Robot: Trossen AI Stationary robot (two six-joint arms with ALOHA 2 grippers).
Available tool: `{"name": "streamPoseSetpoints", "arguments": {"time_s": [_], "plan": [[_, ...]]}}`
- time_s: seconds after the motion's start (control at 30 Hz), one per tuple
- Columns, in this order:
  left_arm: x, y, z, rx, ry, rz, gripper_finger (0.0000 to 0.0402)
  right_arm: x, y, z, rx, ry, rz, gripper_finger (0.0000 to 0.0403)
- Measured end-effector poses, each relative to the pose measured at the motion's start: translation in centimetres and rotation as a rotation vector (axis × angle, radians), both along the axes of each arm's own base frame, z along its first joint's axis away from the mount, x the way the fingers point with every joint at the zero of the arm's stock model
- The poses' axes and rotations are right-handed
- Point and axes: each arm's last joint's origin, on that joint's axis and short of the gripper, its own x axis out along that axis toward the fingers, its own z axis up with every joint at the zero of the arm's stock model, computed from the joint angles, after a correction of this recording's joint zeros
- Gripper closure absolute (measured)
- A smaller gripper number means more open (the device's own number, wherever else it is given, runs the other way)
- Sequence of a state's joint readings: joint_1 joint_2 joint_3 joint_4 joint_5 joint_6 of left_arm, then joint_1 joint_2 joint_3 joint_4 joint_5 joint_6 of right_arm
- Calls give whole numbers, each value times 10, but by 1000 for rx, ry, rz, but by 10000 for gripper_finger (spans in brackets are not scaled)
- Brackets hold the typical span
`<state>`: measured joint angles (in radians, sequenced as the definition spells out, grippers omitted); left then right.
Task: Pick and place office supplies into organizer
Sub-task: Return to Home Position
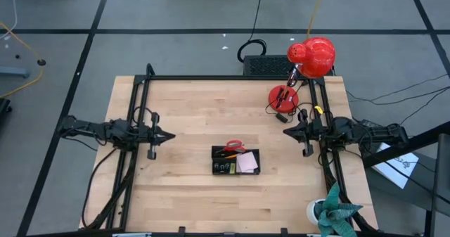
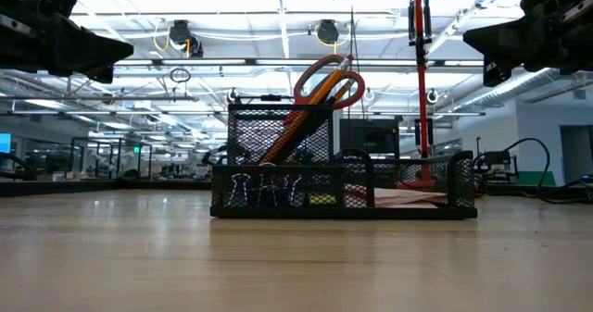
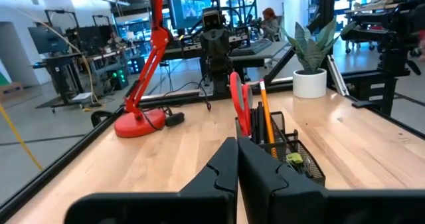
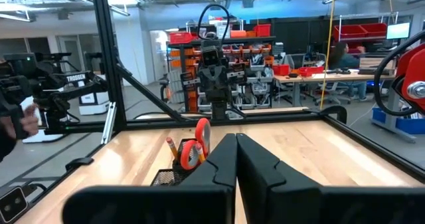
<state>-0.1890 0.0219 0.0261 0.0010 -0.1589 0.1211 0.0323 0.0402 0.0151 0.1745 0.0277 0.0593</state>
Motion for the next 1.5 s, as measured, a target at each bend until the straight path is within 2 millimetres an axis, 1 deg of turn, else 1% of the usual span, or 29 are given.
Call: {"name": "streamPoseSetpoints", "arguments": {"time_s": [0.2,0.47,0.63,1.5], "plan": [[0,0,0,0,-2,0,399,0,0,0,0,0,1,401],[0,0,0,0,-2,0,370,0,0,0,0,0,2,401],[0,0,0,0,-2,0,360,0,0,0,0,1,2,401],[0,0,0,0,-3,0,360,0,0,0,0,1,3,398]]}}
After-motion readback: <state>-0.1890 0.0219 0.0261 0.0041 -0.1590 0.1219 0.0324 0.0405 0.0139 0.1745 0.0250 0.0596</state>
